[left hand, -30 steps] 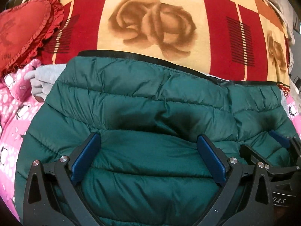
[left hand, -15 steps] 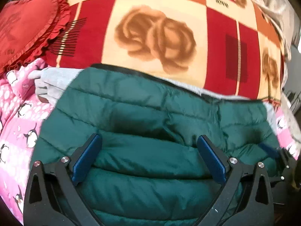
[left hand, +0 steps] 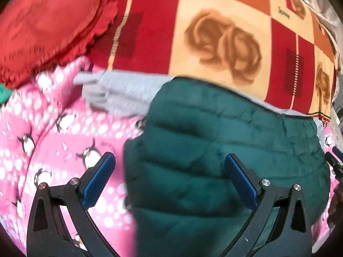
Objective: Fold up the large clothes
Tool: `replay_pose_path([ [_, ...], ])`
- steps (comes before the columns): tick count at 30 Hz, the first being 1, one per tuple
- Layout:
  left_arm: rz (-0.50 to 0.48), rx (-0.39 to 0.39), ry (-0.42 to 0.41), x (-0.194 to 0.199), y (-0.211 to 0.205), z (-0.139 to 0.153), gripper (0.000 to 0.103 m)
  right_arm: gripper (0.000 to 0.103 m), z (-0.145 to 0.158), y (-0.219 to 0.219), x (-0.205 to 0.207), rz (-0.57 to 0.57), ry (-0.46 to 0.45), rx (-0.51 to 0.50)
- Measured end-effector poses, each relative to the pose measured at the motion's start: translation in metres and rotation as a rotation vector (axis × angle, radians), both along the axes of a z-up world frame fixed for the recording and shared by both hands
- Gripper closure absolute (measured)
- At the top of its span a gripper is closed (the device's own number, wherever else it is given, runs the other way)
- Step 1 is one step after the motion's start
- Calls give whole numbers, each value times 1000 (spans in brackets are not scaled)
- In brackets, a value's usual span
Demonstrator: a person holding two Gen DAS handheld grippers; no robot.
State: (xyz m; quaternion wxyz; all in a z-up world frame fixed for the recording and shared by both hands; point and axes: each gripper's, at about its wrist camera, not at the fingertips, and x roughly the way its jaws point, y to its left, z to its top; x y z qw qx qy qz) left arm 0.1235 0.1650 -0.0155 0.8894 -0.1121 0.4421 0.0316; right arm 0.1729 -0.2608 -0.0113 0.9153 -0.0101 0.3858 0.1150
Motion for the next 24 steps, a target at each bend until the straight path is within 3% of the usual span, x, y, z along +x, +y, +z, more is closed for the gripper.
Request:
replay_pose_path([
  [3,-16,4,59,-1,14,-20,1,0,-16,-10,8,-4,93,14],
  [5,-33,-54,74,-1,22,-30,0,0,-29,-15,14,-9,158,9],
  [12,-42,-243,110,11,40,-56,0,0,-41,-39,18,-35,208,79],
  [21,-103,-243,92,23,34,-53,0,0,-60,-74,23,3,272,279],
  [24,-116,-193,76,25,30,-51,0,0,-70,-83,24,36,293,368],
])
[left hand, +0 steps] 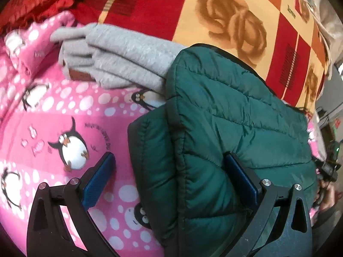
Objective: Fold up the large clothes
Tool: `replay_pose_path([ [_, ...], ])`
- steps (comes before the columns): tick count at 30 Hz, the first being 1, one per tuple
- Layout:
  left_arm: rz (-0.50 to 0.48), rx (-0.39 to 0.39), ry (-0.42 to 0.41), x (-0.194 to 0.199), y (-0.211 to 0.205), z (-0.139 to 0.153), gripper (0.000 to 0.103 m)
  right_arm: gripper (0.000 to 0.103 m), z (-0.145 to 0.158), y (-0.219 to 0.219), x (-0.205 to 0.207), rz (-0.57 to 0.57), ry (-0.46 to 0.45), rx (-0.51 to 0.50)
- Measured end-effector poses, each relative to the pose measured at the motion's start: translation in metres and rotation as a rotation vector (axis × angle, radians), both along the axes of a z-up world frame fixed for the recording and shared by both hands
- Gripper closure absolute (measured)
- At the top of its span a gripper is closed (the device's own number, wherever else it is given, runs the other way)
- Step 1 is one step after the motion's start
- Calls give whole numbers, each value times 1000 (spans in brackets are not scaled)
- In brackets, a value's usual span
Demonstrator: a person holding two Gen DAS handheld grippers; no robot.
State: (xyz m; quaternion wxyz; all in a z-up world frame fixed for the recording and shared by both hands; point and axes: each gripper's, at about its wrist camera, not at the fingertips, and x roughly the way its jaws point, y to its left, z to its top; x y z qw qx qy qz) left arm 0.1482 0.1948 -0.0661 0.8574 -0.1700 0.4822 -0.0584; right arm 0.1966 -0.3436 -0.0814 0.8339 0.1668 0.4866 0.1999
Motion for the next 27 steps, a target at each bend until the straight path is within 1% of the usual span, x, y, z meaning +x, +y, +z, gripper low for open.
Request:
replay_pose_path([
  [1,-3,30,-8,0,-3,1,2,0,-5,-3,1,10,7,39],
  [3,-6,67,-22,-1,-6,3,10,0,-13,-6,2,23,21,93],
  [5,-8,87,-31,-1,-8,3,25,0,-22,-11,3,29,32,171],
  [6,-8,96,-36,-2,-10,4,29,0,-23,-12,2,33,23,189],
  [7,-6,109,-43,-3,-12,6,37,0,-25,-12,2,40,7,208],
  [8,-3,115,-47,-4,-13,8,43,0,-26,-9,2,42,1,217],
  [10,9,138,-53,-6,-16,10,46,0,-26,-8,4,51,-4,235],
  [12,18,132,-54,-7,-14,9,47,0,-27,-9,6,57,-12,250],
  [15,31,94,-49,-6,-8,6,46,0,-29,-9,12,53,-24,250],
  [16,31,89,-48,-5,-7,5,42,0,-29,-8,12,53,-28,251],
  [17,43,89,-45,-4,-5,3,34,2,-27,-7,11,57,-38,253],
  [18,53,92,-41,-4,-4,2,31,6,-25,-7,8,69,-61,258],
  [19,57,92,-39,-4,-3,1,27,16,-19,-6,6,94,-94,265],
  [20,58,86,-38,-4,-2,1,26,18,-14,-4,3,109,-130,250],
  [22,62,68,-36,-4,0,1,26,29,-5,-2,-4,124,-191,224],
  [23,61,68,-35,-4,0,1,24,32,-3,-1,-6,125,-207,211],
  [25,58,74,-38,-5,-1,0,24,32,-4,3,-5,117,-198,176],
  [27,46,67,-40,-6,-2,0,24,26,-9,7,-2,104,-164,156],
])
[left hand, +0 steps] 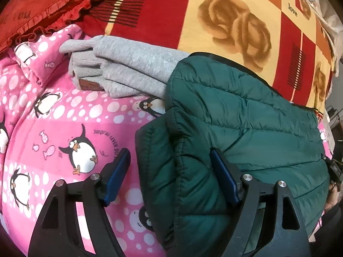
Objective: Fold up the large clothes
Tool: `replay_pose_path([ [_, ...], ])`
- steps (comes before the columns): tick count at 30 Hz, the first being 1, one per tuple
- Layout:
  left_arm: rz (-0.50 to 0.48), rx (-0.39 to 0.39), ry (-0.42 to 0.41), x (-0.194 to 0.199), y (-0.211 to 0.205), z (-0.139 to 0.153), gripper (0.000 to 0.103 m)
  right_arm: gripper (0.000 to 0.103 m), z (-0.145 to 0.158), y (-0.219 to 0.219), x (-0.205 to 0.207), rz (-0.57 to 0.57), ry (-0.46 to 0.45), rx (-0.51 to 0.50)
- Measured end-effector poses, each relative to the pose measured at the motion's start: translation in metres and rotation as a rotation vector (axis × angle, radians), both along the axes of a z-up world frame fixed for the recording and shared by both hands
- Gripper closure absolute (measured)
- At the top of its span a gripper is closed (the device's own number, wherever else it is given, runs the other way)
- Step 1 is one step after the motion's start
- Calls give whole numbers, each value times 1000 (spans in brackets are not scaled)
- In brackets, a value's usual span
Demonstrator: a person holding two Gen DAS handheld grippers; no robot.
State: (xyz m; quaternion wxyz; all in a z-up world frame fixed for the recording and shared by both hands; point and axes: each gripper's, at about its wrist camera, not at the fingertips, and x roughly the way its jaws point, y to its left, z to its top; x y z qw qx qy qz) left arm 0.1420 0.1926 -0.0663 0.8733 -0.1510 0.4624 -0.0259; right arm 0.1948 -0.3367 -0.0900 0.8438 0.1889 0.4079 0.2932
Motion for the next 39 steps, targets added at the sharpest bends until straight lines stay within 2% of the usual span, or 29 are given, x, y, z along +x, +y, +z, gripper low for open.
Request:
replay_pose_path([
  [2,-28,-31,4,1,0,-2,24,14,-10,-3,6,-13,87,14],
  [4,-45,-99,11,2,5,-5,24,14,-18,-8,9,-1,136,76],
  [7,-58,-160,11,2,10,-10,23,13,-16,-8,6,47,101,90],
  [11,-47,-181,19,5,15,-18,8,15,-14,-4,5,58,77,80],
  [13,-43,-206,22,5,18,-22,7,15,-15,-2,6,44,84,69],
  [17,-40,-187,18,4,16,-21,8,15,-13,1,5,25,79,33],
  [18,-40,-185,18,4,15,-21,10,15,-13,1,5,23,78,29],
  [20,-59,-184,-1,3,11,-18,36,15,-10,6,6,25,71,19],
  [21,-77,-170,-18,1,5,-13,44,15,-9,6,6,26,68,11],
  [22,-89,-181,-22,1,2,-10,60,21,-6,8,5,29,53,-5],
  [23,-86,-181,-21,2,0,-8,63,27,-3,10,4,33,35,-21],
  [29,-64,-127,-43,-1,-6,2,74,46,17,23,-2,42,-50,-124],
  [32,-48,-94,-90,-7,-9,18,78,54,28,27,-5,35,-78,-156],
  [39,-7,-101,-163,-20,-12,46,79,64,60,30,-20,-14,-152,-209],
])
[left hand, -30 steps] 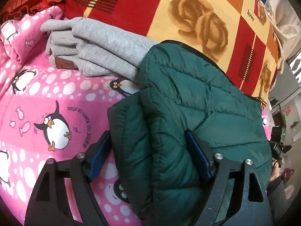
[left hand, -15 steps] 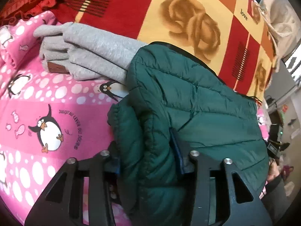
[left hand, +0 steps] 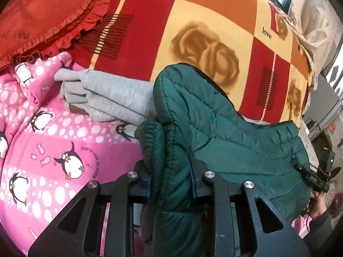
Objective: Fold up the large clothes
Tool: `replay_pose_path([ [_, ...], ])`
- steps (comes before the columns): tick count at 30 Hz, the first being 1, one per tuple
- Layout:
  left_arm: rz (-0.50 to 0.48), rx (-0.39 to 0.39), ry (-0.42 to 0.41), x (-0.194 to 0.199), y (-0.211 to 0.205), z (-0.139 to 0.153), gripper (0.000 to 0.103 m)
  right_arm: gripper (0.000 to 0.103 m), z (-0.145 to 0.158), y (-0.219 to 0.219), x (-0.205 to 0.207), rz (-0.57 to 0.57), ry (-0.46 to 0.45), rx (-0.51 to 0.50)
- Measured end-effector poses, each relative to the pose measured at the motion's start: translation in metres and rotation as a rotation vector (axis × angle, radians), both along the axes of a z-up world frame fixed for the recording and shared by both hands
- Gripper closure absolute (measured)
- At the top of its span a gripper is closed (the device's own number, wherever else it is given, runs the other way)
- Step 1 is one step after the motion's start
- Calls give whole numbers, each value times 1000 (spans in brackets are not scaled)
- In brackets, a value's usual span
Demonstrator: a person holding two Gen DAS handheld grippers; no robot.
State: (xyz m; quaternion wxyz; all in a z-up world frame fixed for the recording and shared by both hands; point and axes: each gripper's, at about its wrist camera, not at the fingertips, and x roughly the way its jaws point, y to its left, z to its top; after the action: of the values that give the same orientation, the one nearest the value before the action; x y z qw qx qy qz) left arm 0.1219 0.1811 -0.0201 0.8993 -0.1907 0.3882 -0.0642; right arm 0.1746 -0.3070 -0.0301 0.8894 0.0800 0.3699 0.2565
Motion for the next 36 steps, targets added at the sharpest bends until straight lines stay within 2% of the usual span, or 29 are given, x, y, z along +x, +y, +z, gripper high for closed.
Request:
replay_pose_path([
  [11,11,-45,-67,-33,-1,32,79,67,53,1,-46,-64,-169,-39],
  [18,17,-67,-132,-53,-3,62,79,67,87,-9,-74,-90,-237,6],
  [25,-11,-65,-222,-105,-5,88,79,67,112,-18,-126,-78,-313,28],
  [30,-29,-49,-279,-151,-7,94,79,67,111,-25,-164,-62,-337,55],
  [33,-25,-36,-246,-167,-8,83,79,67,99,-20,-179,-44,-317,41],
  [36,-22,-11,-213,-171,-7,70,79,67,79,-11,-177,-25,-261,16],
])
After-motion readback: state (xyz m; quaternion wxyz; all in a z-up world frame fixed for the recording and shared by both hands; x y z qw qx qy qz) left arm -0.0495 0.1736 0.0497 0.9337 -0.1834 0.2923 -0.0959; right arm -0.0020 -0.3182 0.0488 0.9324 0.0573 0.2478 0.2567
